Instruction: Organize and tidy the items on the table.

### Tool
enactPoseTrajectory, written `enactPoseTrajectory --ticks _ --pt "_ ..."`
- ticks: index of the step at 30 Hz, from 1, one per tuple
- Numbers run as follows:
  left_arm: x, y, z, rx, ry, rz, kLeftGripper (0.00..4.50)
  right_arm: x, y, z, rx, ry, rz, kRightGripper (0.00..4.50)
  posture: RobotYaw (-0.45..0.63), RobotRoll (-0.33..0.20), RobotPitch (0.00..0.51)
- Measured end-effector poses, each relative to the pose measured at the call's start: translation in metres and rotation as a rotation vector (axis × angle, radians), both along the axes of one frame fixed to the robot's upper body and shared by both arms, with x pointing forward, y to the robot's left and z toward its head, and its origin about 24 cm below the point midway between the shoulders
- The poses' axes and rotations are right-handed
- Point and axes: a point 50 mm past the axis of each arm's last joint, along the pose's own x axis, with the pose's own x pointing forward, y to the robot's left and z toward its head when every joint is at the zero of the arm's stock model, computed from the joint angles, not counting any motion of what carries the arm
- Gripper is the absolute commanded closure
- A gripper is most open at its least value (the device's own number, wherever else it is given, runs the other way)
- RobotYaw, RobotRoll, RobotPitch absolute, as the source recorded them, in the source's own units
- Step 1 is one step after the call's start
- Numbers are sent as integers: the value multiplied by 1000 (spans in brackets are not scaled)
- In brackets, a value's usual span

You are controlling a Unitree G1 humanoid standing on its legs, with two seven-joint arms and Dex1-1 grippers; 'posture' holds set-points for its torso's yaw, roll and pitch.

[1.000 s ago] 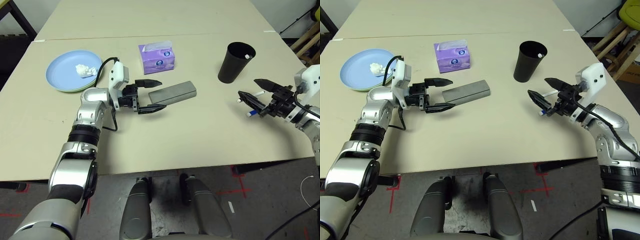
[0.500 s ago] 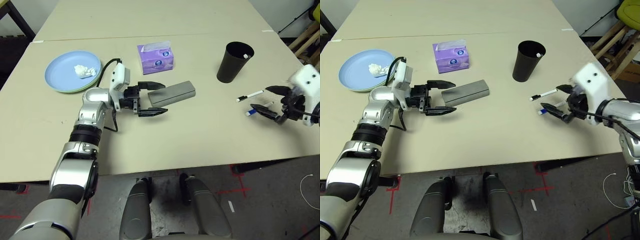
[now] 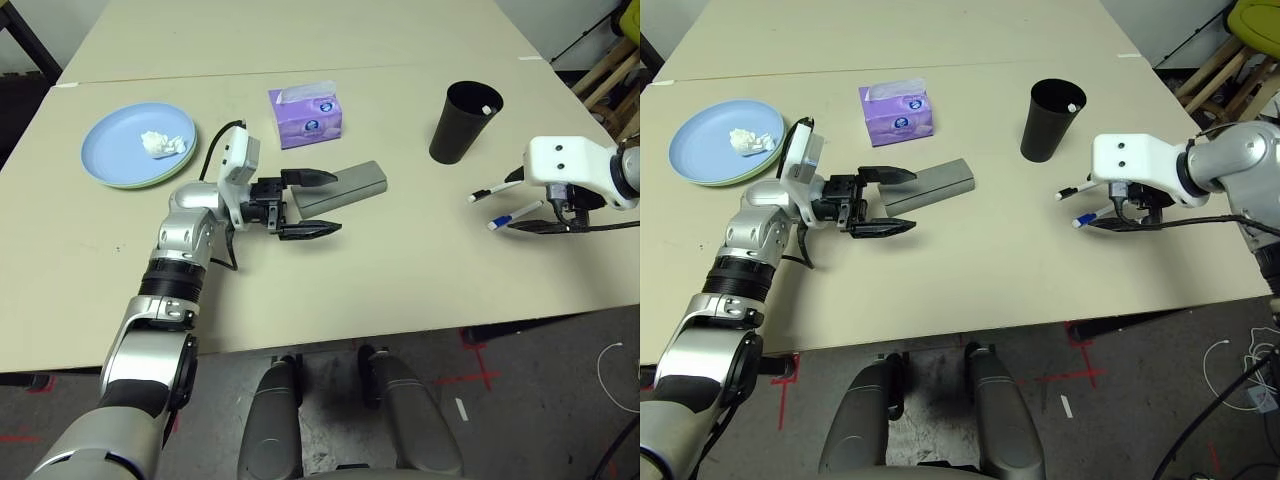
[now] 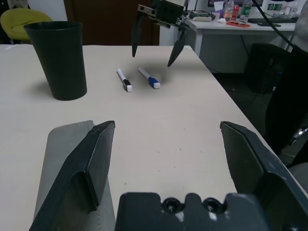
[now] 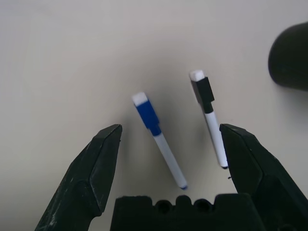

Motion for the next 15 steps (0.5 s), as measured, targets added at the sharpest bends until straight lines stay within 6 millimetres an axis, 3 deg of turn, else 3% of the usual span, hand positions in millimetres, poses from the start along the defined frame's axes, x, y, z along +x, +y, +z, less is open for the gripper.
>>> enactPoseTrajectory --ticks 5,15 --pt "-1 2 1 6 -7 7 46 5 6 -11 -113 35 102 0 61 0 271" --pt "-2 -1 4 -19 -5 -8 46 10 12 -14 -187 37 193 0 59 0 277"
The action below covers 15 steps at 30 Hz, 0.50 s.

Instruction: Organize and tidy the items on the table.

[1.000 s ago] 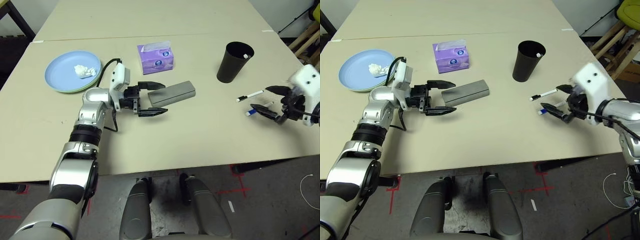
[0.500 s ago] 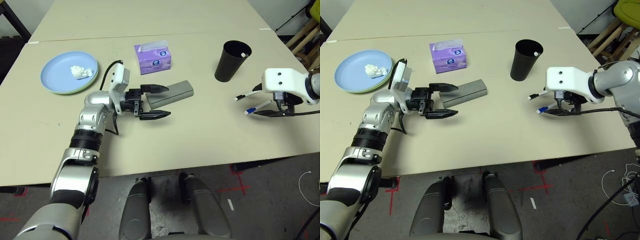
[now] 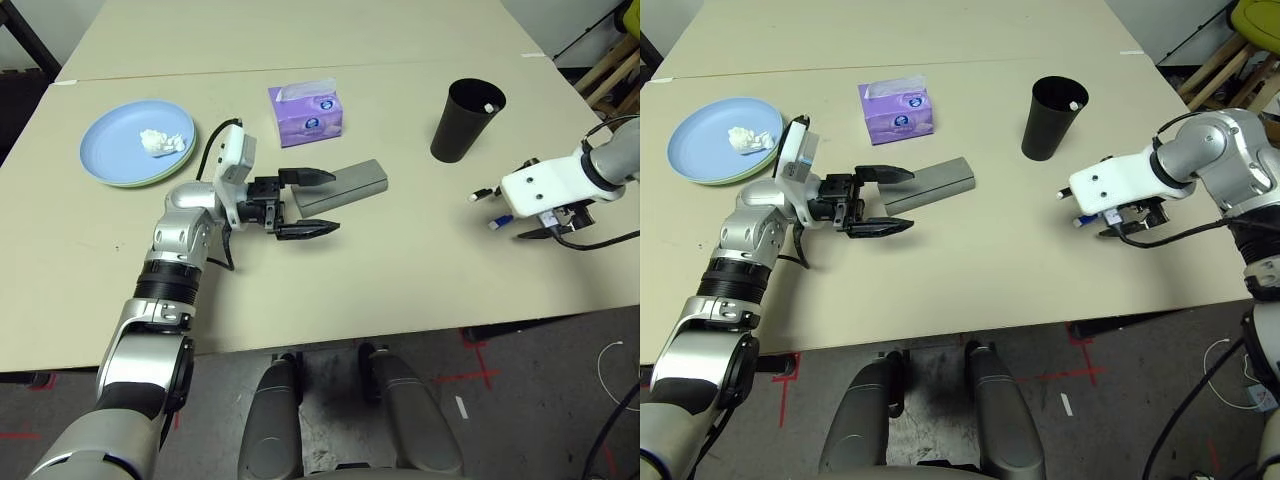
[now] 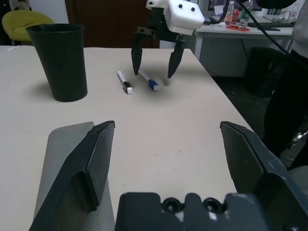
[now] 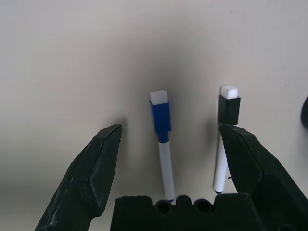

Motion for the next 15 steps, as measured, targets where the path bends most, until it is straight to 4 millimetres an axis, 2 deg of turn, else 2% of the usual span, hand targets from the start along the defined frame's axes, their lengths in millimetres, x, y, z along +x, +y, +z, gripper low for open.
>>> enactPoseTrajectory --ticks 6,15 --pt "0 -4 1 -17 -16 -9 46 2 0 -6 -33 28 16 0 65 0 279" --pt "-1 -3 1 -17 -20 2 46 7 4 -4 -59 17 41 0 68 0 278"
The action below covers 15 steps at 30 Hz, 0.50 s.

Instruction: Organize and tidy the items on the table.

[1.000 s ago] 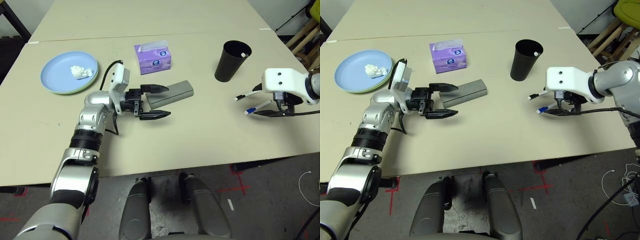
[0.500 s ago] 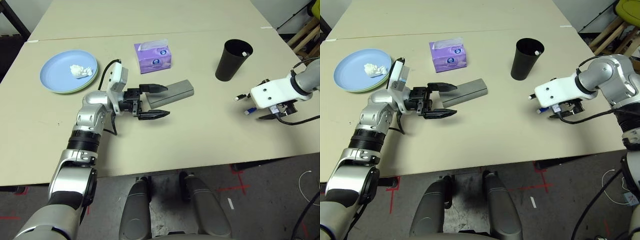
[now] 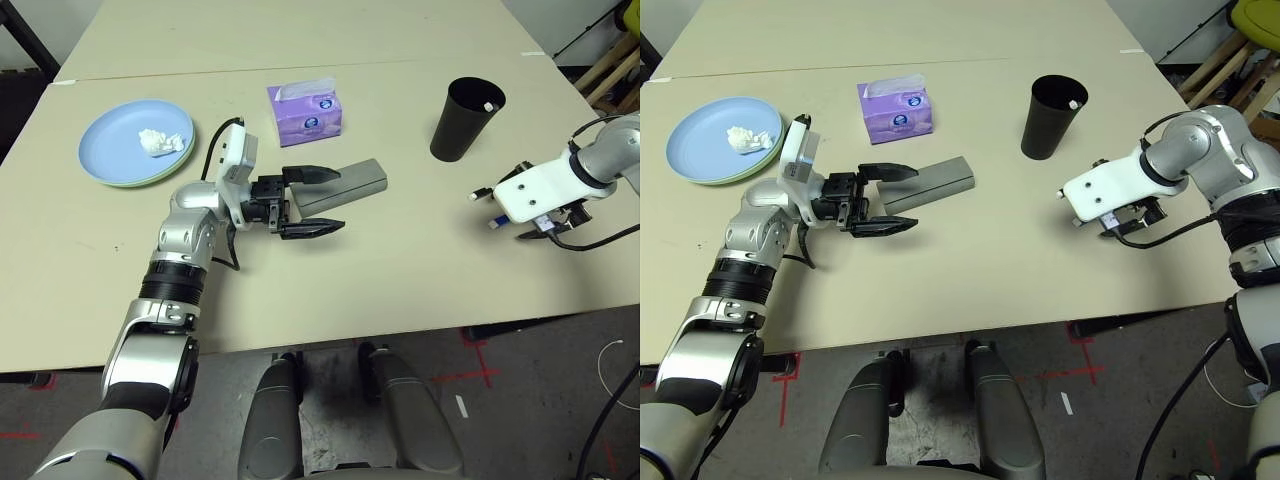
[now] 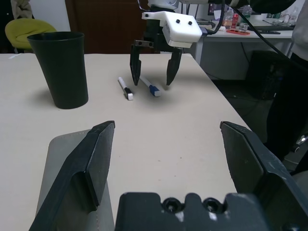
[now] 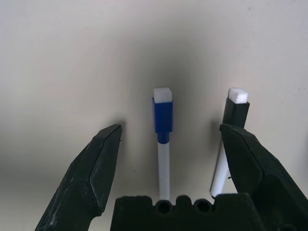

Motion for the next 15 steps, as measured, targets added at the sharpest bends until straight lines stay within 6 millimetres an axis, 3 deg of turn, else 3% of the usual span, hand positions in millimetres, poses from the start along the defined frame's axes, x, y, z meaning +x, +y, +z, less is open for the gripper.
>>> enactPoseTrajectory --ticks 15 --pt "-2 0 2 2 -27 13 46 3 7 0 -47 50 62 0 91 0 285"
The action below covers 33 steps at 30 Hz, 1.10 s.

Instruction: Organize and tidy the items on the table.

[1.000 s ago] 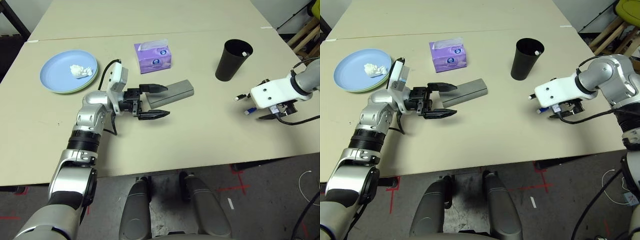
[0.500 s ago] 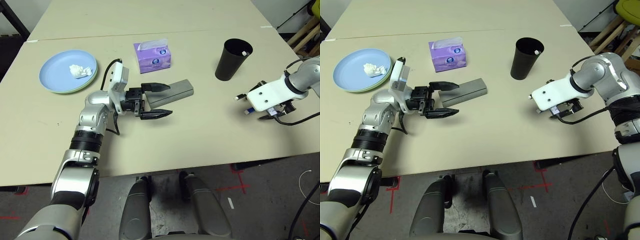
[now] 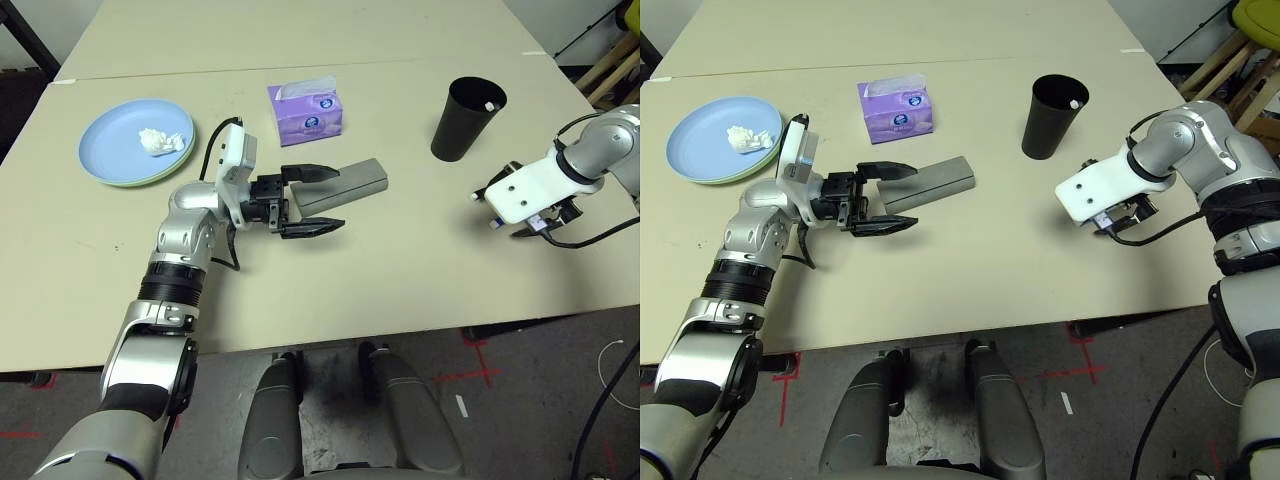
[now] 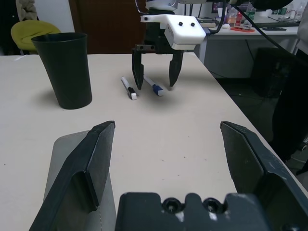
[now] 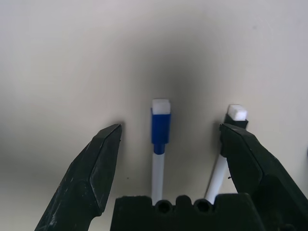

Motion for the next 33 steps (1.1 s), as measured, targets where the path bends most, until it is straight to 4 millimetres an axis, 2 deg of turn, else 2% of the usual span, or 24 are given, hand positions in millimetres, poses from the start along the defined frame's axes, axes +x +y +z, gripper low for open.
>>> enactPoseTrajectory --ticks 23,26,29,33 --pt "0 2 0 1 -2 20 46 1 3 -5 -56 49 30 0 104 0 290" --pt "0 2 -1 2 0 23 0 1 4 -5 -61 53 32 627 105 0 290" --pt "-1 3 -1 4 0 24 0 1 5 -4 -67 57 40 1645 104 0 289" --pt "-1 3 -1 5 0 25 0 1 4 -3 -73 65 39 3214 103 0 288"
